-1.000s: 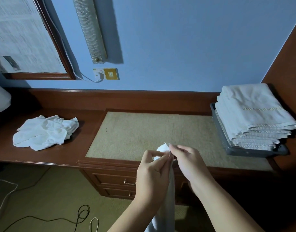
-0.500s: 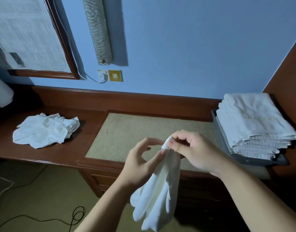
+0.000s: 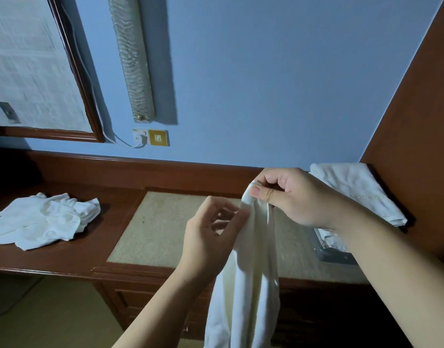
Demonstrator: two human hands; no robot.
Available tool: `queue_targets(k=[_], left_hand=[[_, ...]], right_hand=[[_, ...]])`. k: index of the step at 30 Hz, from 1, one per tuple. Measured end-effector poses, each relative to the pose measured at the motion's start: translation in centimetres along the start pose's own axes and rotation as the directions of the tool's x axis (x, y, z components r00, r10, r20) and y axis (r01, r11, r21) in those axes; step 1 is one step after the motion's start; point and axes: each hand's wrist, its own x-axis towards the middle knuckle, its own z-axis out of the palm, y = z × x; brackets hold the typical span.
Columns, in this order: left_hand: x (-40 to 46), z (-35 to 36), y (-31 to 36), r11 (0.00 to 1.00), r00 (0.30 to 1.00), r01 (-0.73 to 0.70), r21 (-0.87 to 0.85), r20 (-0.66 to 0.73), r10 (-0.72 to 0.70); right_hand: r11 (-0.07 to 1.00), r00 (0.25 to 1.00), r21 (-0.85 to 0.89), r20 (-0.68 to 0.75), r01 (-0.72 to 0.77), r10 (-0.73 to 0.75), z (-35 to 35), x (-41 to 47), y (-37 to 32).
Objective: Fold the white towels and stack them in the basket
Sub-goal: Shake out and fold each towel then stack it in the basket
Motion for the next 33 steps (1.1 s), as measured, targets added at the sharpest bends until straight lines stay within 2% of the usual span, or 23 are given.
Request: queue_targets(k=[3,5,9,16,20,25,29,33], left_hand=[[-0.7,0.9,0.1,0.998,0.997,-0.038,0.058,-0.067,0.041],[-1.3,1.3,0.0,0.995,0.997,-0.057,0.084,-0.045,0.061],[-2.2,1.8,-1.7,0.946,0.982,-0.185,0.267,0.006,0.191],[-4.7,2.3,-4.9,0.88,0.973,-0.163,0.447,-0.072,0.217],[-6.3,2.3,-6.6,0.819,0.967,-0.102,0.564,-0.137,0.215],[-8.2,1.4,-9.8,0.731,0.964,-0.142,0.667,-0.075,0.256],[-9.0,0.8,-9.9,0.617,0.938,-0.197,0.762,-0.035,0.344],[-9.1,0.6,-9.9,0.697,0.963,-0.196,0.69,0.002,0.268]], right_hand=[[1.0,1.0,-0.014,-0.008,0.0,0.0,-0.3,-0.2,-0.3],[1.0,1.0,-0.006,-0.004,0.009,-0.009,-0.4,-0.4,-0.4],[0.997,0.999,0.064,0.007,0.05,-0.051,-0.8,-0.9,0.1],[0.986,0.995,0.149,-0.068,0.076,-0.066,-1.4,-1.2,0.9],[0.987,0.998,0.156,-0.052,0.032,-0.024,-1.0,-1.4,0.8],[0.987,1.0,0.159,-0.025,0.022,-0.018,0.4,-1.6,0.9],[0.987,0.999,0.156,-0.007,0.037,-0.036,1.1,-1.9,0.6],[0.986,0.998,0.156,0.02,0.054,-0.058,1.8,-2.1,0.5]])
